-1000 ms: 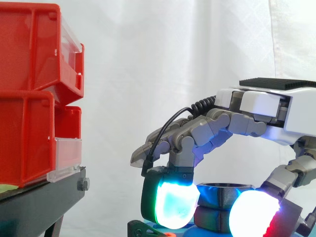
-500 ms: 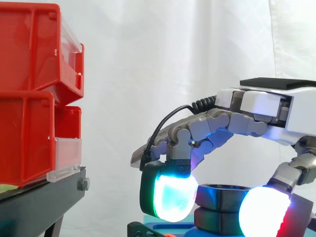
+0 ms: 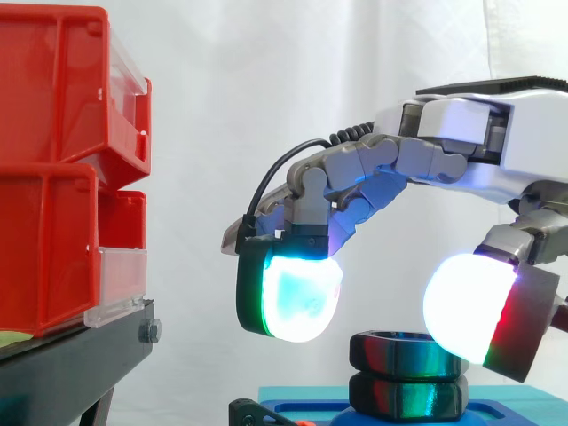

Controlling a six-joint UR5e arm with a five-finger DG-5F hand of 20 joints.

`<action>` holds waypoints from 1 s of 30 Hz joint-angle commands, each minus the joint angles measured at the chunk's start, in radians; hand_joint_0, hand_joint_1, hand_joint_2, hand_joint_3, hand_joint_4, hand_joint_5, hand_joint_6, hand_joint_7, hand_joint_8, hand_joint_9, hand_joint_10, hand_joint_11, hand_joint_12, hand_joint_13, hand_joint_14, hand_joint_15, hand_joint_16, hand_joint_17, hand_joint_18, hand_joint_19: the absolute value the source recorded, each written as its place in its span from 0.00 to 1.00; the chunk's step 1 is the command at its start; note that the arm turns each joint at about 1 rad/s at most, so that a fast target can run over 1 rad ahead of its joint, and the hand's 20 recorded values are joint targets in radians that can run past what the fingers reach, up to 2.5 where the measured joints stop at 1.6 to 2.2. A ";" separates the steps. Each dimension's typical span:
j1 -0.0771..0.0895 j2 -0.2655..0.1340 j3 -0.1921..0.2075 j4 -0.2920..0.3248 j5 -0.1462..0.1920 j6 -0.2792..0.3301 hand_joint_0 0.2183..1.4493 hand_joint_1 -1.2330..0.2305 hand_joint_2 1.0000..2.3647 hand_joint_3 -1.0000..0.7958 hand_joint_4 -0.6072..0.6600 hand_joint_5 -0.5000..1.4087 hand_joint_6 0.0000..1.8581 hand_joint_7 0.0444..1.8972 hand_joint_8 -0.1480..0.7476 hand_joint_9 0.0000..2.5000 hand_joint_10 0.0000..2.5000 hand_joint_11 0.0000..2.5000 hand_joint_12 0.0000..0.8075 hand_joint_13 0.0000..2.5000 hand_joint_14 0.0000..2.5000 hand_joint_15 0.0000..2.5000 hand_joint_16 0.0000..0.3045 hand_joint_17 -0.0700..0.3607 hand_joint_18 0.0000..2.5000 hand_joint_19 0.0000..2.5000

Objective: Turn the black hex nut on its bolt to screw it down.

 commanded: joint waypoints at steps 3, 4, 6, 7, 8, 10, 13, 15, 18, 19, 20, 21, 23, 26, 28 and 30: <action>0.000 0.009 0.066 -0.115 -0.016 -0.017 0.18 0.63 0.00 0.28 0.68 0.19 0.27 0.57 0.58 0.31 0.00 0.03 0.44 0.23 0.00 0.05 0.18 0.46 0.20 0.07; -0.001 0.013 0.075 -0.133 -0.027 -0.030 0.18 0.63 0.00 0.28 0.67 0.19 0.27 0.57 0.57 0.31 0.00 0.03 0.44 0.23 0.00 0.04 0.18 0.46 0.20 0.07; -0.003 0.021 0.076 -0.164 -0.044 -0.054 0.18 0.63 0.00 0.28 0.67 0.19 0.27 0.56 0.55 0.31 0.00 0.04 0.44 0.23 0.00 0.04 0.18 0.45 0.20 0.07; -0.004 0.023 0.076 -0.176 -0.050 -0.063 0.18 0.63 0.00 0.28 0.67 0.19 0.27 0.56 0.55 0.32 0.00 0.04 0.43 0.23 0.00 0.04 0.18 0.45 0.20 0.07; -0.006 0.023 0.076 -0.209 -0.063 -0.088 0.18 0.63 0.00 0.28 0.67 0.19 0.27 0.56 0.54 0.32 0.00 0.05 0.43 0.22 0.00 0.04 0.18 0.45 0.20 0.07; -0.009 0.030 0.076 -0.255 -0.079 -0.111 0.18 0.63 0.00 0.28 0.68 0.19 0.27 0.56 0.54 0.32 0.00 0.05 0.43 0.22 0.00 0.04 0.18 0.45 0.20 0.07; -0.010 0.044 0.076 -0.311 -0.116 -0.117 0.18 0.63 0.00 0.28 0.67 0.19 0.27 0.56 0.55 0.33 0.00 0.05 0.43 0.22 0.00 0.04 0.18 0.45 0.20 0.07; -0.012 0.061 0.076 -0.347 -0.145 -0.116 0.18 0.63 0.00 0.28 0.67 0.19 0.27 0.56 0.55 0.33 0.00 0.05 0.43 0.22 0.00 0.04 0.18 0.45 0.20 0.07; -0.018 0.087 0.070 -0.380 -0.162 -0.111 0.18 0.63 0.00 0.28 0.68 0.19 0.27 0.56 0.55 0.33 0.00 0.05 0.42 0.22 0.00 0.04 0.18 0.45 0.20 0.07; -0.020 0.096 0.053 -0.390 -0.162 -0.106 0.18 0.63 0.00 0.28 0.68 0.19 0.27 0.55 0.56 0.34 0.00 0.06 0.43 0.23 0.00 0.04 0.18 0.45 0.20 0.07; -0.023 0.116 0.024 -0.390 -0.162 -0.100 0.19 0.63 0.00 0.28 0.68 0.19 0.27 0.55 0.57 0.34 0.00 0.06 0.43 0.23 0.00 0.05 0.18 0.45 0.20 0.07; -0.024 0.125 0.009 -0.388 -0.162 -0.097 0.19 0.63 0.00 0.28 0.68 0.19 0.27 0.55 0.58 0.34 0.00 0.06 0.43 0.23 0.00 0.04 0.18 0.45 0.20 0.07; -0.024 0.176 -0.060 -0.354 -0.148 -0.083 0.19 0.63 0.00 0.28 0.68 0.19 0.27 0.55 0.57 0.34 0.00 0.06 0.43 0.23 0.00 0.04 0.18 0.45 0.20 0.07; -0.026 0.233 -0.143 -0.294 -0.117 -0.054 0.18 0.63 0.00 0.28 0.68 0.19 0.27 0.55 0.56 0.34 0.00 0.06 0.43 0.23 0.00 0.04 0.18 0.45 0.20 0.07; -0.024 0.342 -0.301 -0.163 -0.074 0.035 0.18 0.63 0.00 0.28 0.68 0.19 0.27 0.55 0.55 0.34 0.00 0.07 0.43 0.22 0.00 0.04 0.18 0.45 0.20 0.08; -0.024 0.385 -0.358 -0.106 -0.057 0.085 0.18 0.63 0.00 0.28 0.68 0.19 0.27 0.55 0.55 0.34 0.00 0.08 0.43 0.22 0.00 0.03 0.18 0.45 0.20 0.08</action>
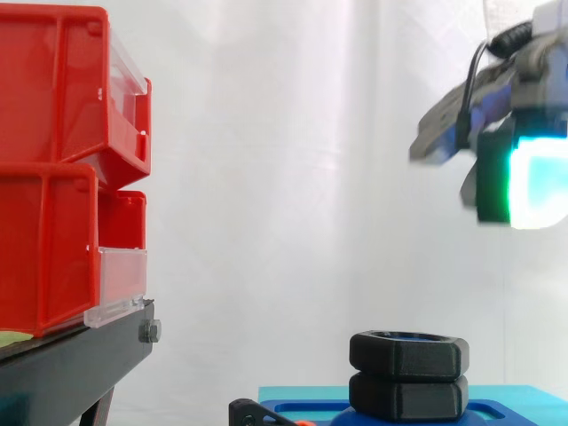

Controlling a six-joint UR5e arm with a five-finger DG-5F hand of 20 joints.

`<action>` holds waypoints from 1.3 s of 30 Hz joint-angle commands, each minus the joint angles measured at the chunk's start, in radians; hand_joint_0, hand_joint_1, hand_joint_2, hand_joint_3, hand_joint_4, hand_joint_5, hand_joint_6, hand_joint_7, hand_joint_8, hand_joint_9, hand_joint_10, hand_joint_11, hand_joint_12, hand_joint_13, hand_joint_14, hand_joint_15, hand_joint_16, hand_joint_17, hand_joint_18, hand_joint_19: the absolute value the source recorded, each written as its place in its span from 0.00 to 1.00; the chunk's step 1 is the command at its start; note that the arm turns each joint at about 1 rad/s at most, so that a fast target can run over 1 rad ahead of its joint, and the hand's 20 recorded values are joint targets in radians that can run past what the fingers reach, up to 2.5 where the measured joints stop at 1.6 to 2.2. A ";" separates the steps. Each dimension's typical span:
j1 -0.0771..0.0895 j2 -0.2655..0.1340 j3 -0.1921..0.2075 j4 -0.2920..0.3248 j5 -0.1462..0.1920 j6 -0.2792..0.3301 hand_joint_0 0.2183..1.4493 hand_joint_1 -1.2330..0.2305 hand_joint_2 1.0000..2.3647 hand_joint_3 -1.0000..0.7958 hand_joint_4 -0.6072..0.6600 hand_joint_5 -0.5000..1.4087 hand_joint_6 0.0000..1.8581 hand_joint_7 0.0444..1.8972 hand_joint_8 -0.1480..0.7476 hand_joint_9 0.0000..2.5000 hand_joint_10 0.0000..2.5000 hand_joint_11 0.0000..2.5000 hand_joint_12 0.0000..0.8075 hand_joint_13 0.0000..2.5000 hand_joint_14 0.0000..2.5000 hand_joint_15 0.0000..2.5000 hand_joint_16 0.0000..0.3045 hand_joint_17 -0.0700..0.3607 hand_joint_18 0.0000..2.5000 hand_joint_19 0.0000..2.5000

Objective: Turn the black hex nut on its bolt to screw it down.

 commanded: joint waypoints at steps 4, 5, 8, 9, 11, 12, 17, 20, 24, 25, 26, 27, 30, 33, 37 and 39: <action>0.000 0.168 -0.268 0.187 0.068 0.179 0.18 0.63 0.00 0.28 0.69 0.19 0.27 0.55 0.55 0.35 0.00 0.09 0.42 0.22 0.00 0.03 0.18 0.45 0.20 0.08; -0.001 0.171 -0.270 0.181 0.079 0.209 0.18 0.63 0.00 0.28 0.68 0.19 0.27 0.55 0.55 0.35 0.00 0.09 0.42 0.22 0.00 0.03 0.18 0.45 0.20 0.08; -0.003 0.169 -0.270 0.149 0.100 0.313 0.18 0.63 0.00 0.28 0.69 0.19 0.27 0.54 0.54 0.35 0.00 0.10 0.42 0.22 0.00 0.03 0.18 0.45 0.19 0.08; -0.001 0.169 -0.268 0.147 0.108 0.342 0.18 0.63 0.00 0.28 0.69 0.19 0.27 0.54 0.54 0.35 0.00 0.10 0.42 0.22 0.00 0.04 0.18 0.45 0.19 0.08; 0.000 0.169 -0.270 0.149 0.151 0.472 0.18 0.63 0.00 0.28 0.69 0.19 0.27 0.54 0.54 0.36 0.00 0.13 0.42 0.22 0.00 0.04 0.18 0.45 0.19 0.08; 0.002 0.168 -0.270 0.149 0.179 0.549 0.18 0.63 0.00 0.28 0.69 0.19 0.27 0.54 0.54 0.37 0.01 0.13 0.42 0.22 0.00 0.04 0.18 0.45 0.19 0.08; 0.005 0.162 -0.270 0.172 0.340 0.908 0.19 0.61 0.00 0.28 0.67 0.19 0.27 0.55 0.50 0.36 0.00 0.10 0.42 0.23 0.00 0.02 0.18 0.45 0.19 0.08; 0.011 0.162 -0.270 0.183 0.409 1.055 0.16 0.58 0.00 0.28 0.66 0.19 0.27 0.50 0.45 0.32 0.00 0.06 0.42 0.20 0.00 0.00 0.20 0.48 0.17 0.07; 0.017 0.162 -0.270 0.204 0.458 1.114 0.15 0.57 0.00 0.28 0.61 0.17 0.27 0.41 0.39 0.25 0.00 0.00 0.39 0.15 0.00 0.00 0.21 0.49 0.13 0.03; 0.019 0.162 -0.270 0.209 0.465 1.114 0.14 0.57 0.00 0.28 0.59 0.17 0.27 0.40 0.38 0.22 0.00 0.00 0.39 0.14 0.00 0.00 0.21 0.50 0.11 0.02; 0.019 0.162 -0.270 0.216 0.476 1.112 0.14 0.58 0.00 0.28 0.58 0.16 0.27 0.38 0.39 0.20 0.00 0.00 0.40 0.13 0.00 0.00 0.22 0.51 0.10 0.01; 0.020 0.162 -0.270 0.220 0.485 1.111 0.14 0.59 0.00 0.28 0.56 0.15 0.27 0.36 0.39 0.16 0.00 0.00 0.41 0.10 0.00 0.00 0.24 0.54 0.08 0.00; 0.019 0.162 -0.270 0.221 0.511 1.108 0.15 0.61 0.00 0.28 0.49 0.12 0.27 0.32 0.39 0.09 0.00 0.00 0.42 0.06 0.00 0.00 0.25 0.57 0.04 0.00; 0.020 0.162 -0.270 0.220 0.513 1.108 0.16 0.64 0.00 0.28 0.47 0.11 0.27 0.32 0.38 0.07 0.00 0.00 0.41 0.04 0.00 0.00 0.25 0.56 0.02 0.00; 0.020 0.162 -0.270 0.220 0.511 1.108 0.16 0.65 0.00 0.28 0.47 0.11 0.27 0.32 0.38 0.07 0.00 0.00 0.42 0.03 0.00 0.00 0.24 0.55 0.01 0.00; 0.019 0.162 -0.270 0.220 0.511 1.108 0.17 0.65 0.00 0.28 0.47 0.11 0.27 0.32 0.38 0.07 0.00 0.00 0.43 0.03 0.00 0.00 0.24 0.55 0.01 0.00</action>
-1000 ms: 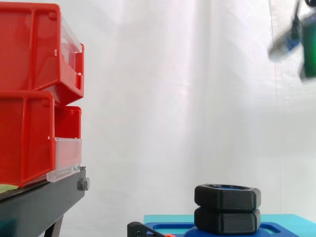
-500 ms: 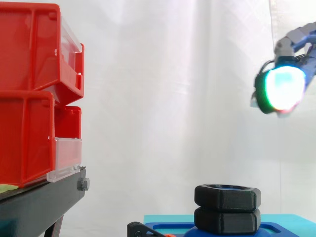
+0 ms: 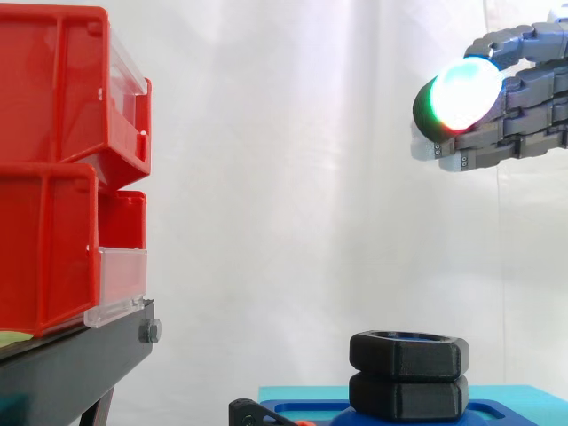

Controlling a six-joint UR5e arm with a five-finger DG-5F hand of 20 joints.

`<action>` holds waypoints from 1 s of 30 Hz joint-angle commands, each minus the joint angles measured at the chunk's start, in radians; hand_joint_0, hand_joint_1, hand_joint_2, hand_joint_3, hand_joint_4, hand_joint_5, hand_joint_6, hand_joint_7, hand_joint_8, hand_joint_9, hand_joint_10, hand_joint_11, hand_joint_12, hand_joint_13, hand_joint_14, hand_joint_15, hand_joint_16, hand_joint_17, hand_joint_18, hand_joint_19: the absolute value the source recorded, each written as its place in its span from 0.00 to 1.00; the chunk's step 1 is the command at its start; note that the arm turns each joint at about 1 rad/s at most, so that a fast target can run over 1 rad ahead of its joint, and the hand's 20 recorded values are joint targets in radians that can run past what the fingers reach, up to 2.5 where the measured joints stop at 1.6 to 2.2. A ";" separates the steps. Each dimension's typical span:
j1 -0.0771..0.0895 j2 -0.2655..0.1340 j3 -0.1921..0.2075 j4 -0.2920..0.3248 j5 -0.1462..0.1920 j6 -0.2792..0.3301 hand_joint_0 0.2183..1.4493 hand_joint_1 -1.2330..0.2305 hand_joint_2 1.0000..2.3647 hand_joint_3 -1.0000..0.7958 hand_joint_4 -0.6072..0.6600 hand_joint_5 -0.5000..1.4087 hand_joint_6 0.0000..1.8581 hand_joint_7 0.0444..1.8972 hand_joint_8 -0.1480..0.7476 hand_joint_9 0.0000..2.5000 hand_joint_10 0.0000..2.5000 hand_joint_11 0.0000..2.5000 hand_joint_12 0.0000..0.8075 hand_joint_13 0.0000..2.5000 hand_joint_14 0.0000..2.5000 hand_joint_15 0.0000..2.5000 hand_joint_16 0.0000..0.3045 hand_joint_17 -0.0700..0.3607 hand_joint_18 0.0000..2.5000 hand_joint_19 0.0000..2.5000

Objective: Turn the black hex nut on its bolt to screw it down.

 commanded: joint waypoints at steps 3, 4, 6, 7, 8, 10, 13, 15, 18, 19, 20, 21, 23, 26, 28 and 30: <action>-0.001 0.000 0.000 0.000 0.001 0.091 0.17 0.65 0.00 0.28 0.48 0.11 0.27 0.31 0.37 0.07 0.00 0.00 0.43 0.03 0.00 0.00 0.24 0.54 0.00 0.00; -0.001 0.000 0.000 0.000 0.001 0.091 0.17 0.65 0.00 0.28 0.48 0.11 0.27 0.31 0.36 0.07 0.00 0.00 0.43 0.02 0.00 0.00 0.24 0.54 0.00 0.00; -0.001 0.000 0.000 0.000 0.001 0.091 0.17 0.65 0.00 0.28 0.50 0.11 0.27 0.31 0.33 0.07 0.00 0.00 0.42 0.01 0.00 0.00 0.24 0.55 0.00 0.00; -0.001 0.000 0.000 0.000 0.001 0.091 0.17 0.65 0.00 0.28 0.50 0.11 0.27 0.30 0.33 0.07 0.00 0.00 0.42 0.01 0.00 0.00 0.24 0.54 0.00 0.00; -0.001 0.000 0.000 0.000 0.001 0.091 0.17 0.65 0.00 0.28 0.50 0.11 0.27 0.30 0.33 0.08 0.00 0.00 0.42 0.01 0.00 0.00 0.24 0.54 0.00 0.00; -0.001 0.000 0.000 0.000 0.001 0.091 0.17 0.62 0.00 0.28 0.49 0.11 0.27 0.30 0.30 0.10 0.00 0.00 0.41 0.02 0.00 0.00 0.24 0.54 0.00 0.00; 0.001 0.000 0.000 0.000 0.001 0.091 0.17 0.59 0.00 0.28 0.46 0.10 0.27 0.29 0.25 0.12 0.00 0.00 0.38 0.02 0.00 0.00 0.23 0.52 0.00 0.00; -0.001 0.000 0.000 0.000 0.001 0.091 0.17 0.59 0.00 0.28 0.46 0.10 0.27 0.28 0.25 0.13 0.00 0.00 0.38 0.02 0.00 0.00 0.23 0.52 0.00 0.00; -0.001 0.000 0.000 0.000 0.001 0.091 0.17 0.59 0.00 0.28 0.44 0.10 0.27 0.28 0.26 0.11 0.00 0.00 0.37 0.01 0.00 0.00 0.22 0.52 0.00 0.00; -0.001 0.000 0.000 0.000 0.001 0.091 0.17 0.59 0.00 0.28 0.44 0.10 0.27 0.28 0.26 0.11 0.00 0.00 0.38 0.01 0.00 0.00 0.22 0.52 0.00 0.00; -0.001 0.000 0.000 0.000 0.001 0.091 0.16 0.59 0.00 0.28 0.44 0.10 0.27 0.28 0.27 0.10 0.00 0.00 0.38 0.01 0.00 0.00 0.22 0.52 0.00 0.00; 0.001 0.000 0.000 0.000 0.001 0.091 0.16 0.60 0.00 0.28 0.44 0.10 0.27 0.28 0.27 0.10 0.00 0.00 0.38 0.00 0.00 0.00 0.22 0.52 0.00 0.00; -0.001 0.000 0.000 0.000 0.001 0.091 0.16 0.61 0.00 0.28 0.44 0.10 0.27 0.28 0.29 0.10 0.00 0.00 0.38 0.00 0.00 0.00 0.22 0.52 0.00 0.00; -0.001 0.000 0.000 0.000 0.001 0.091 0.16 0.62 0.00 0.28 0.44 0.10 0.27 0.29 0.29 0.08 0.00 0.00 0.39 0.00 0.00 0.00 0.22 0.52 0.00 0.00; 0.001 0.000 0.000 0.000 0.002 0.091 0.15 0.63 0.00 0.28 0.44 0.10 0.27 0.29 0.28 0.05 0.00 0.00 0.40 0.00 0.00 0.00 0.22 0.51 0.00 0.00; 0.001 0.000 0.000 0.000 0.002 0.091 0.15 0.64 0.00 0.28 0.43 0.10 0.27 0.29 0.26 0.03 0.00 0.00 0.41 0.00 0.00 0.00 0.22 0.51 0.00 0.00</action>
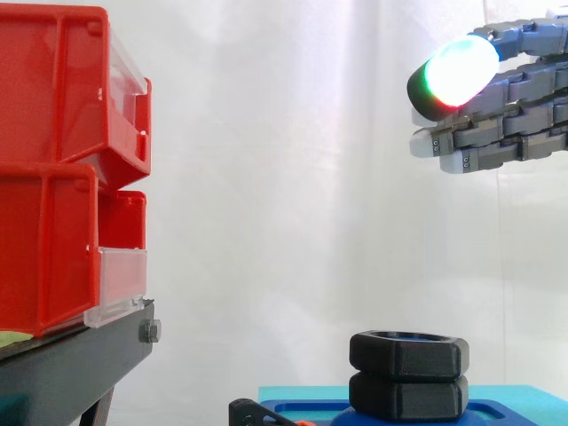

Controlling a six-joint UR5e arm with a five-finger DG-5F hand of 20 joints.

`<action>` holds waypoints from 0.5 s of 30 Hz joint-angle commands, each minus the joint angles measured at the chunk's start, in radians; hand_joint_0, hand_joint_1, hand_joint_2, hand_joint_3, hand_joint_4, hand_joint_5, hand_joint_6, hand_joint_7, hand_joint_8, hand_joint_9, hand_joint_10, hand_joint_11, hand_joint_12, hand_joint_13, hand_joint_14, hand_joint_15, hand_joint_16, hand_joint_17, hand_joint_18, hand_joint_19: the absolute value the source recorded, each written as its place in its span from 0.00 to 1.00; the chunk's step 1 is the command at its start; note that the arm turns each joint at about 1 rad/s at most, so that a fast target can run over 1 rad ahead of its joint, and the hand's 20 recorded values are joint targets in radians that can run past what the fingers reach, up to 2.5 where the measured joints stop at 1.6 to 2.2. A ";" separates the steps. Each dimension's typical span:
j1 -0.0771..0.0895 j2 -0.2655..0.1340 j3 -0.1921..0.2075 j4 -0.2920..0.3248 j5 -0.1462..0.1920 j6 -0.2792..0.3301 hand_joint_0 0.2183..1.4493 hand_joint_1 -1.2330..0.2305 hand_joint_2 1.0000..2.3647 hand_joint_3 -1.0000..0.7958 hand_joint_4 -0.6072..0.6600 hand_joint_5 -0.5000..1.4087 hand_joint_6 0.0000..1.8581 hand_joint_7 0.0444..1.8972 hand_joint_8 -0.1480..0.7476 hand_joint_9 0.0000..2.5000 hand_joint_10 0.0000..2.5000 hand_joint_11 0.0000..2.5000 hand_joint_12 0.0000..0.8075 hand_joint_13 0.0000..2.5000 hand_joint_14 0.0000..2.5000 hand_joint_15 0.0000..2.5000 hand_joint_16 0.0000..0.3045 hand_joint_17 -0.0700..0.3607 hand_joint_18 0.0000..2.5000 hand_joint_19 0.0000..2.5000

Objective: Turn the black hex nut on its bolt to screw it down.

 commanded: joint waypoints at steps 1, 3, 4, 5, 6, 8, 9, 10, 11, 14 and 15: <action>-0.001 0.000 0.000 0.000 0.001 0.000 0.15 0.64 0.00 0.28 0.44 0.10 0.27 0.29 0.27 0.03 0.00 0.00 0.41 0.00 0.00 0.00 0.22 0.51 0.00 0.00; -0.001 0.000 0.000 0.000 0.001 0.000 0.15 0.65 0.00 0.28 0.44 0.10 0.27 0.29 0.27 0.03 0.00 0.00 0.41 0.00 0.00 0.00 0.22 0.51 0.00 0.00; -0.001 0.000 0.000 0.000 0.001 0.000 0.15 0.65 0.00 0.28 0.45 0.10 0.27 0.29 0.27 0.04 0.00 0.00 0.41 0.00 0.00 0.00 0.22 0.51 0.00 0.00; -0.001 0.000 0.000 0.000 0.000 0.000 0.15 0.65 0.00 0.28 0.45 0.10 0.27 0.29 0.27 0.05 0.00 0.00 0.41 0.00 0.00 0.00 0.22 0.51 0.00 0.00; -0.001 0.000 0.000 0.000 0.001 0.000 0.16 0.64 0.00 0.28 0.44 0.10 0.27 0.28 0.25 0.06 0.00 0.00 0.40 0.00 0.00 0.00 0.21 0.50 0.00 0.00; -0.001 0.000 0.000 0.000 0.000 0.000 0.17 0.61 0.00 0.28 0.44 0.10 0.27 0.28 0.24 0.07 0.00 0.00 0.39 0.00 0.00 0.00 0.21 0.50 0.00 0.00; -0.001 0.000 0.000 0.000 0.000 0.000 0.17 0.61 0.00 0.28 0.44 0.10 0.27 0.28 0.23 0.06 0.00 0.00 0.39 0.00 0.00 0.00 0.21 0.50 0.00 0.00; -0.001 0.000 0.000 0.000 0.001 0.000 0.17 0.59 0.00 0.28 0.44 0.10 0.27 0.28 0.21 0.05 0.00 0.00 0.38 0.00 0.00 0.00 0.21 0.49 0.00 0.00; -0.001 0.002 0.000 0.000 0.000 0.000 0.17 0.58 0.00 0.28 0.44 0.10 0.27 0.28 0.21 0.05 0.00 0.00 0.38 0.00 0.00 0.00 0.21 0.49 0.00 0.00; -0.001 0.000 0.000 0.000 0.000 0.000 0.17 0.58 0.00 0.28 0.44 0.10 0.27 0.28 0.19 0.06 0.00 0.00 0.38 0.00 0.00 0.00 0.20 0.49 0.00 0.00; -0.001 0.002 0.000 0.000 0.001 0.000 0.17 0.58 0.00 0.28 0.44 0.10 0.27 0.28 0.19 0.06 0.00 0.00 0.38 0.00 0.00 0.00 0.20 0.49 0.00 0.00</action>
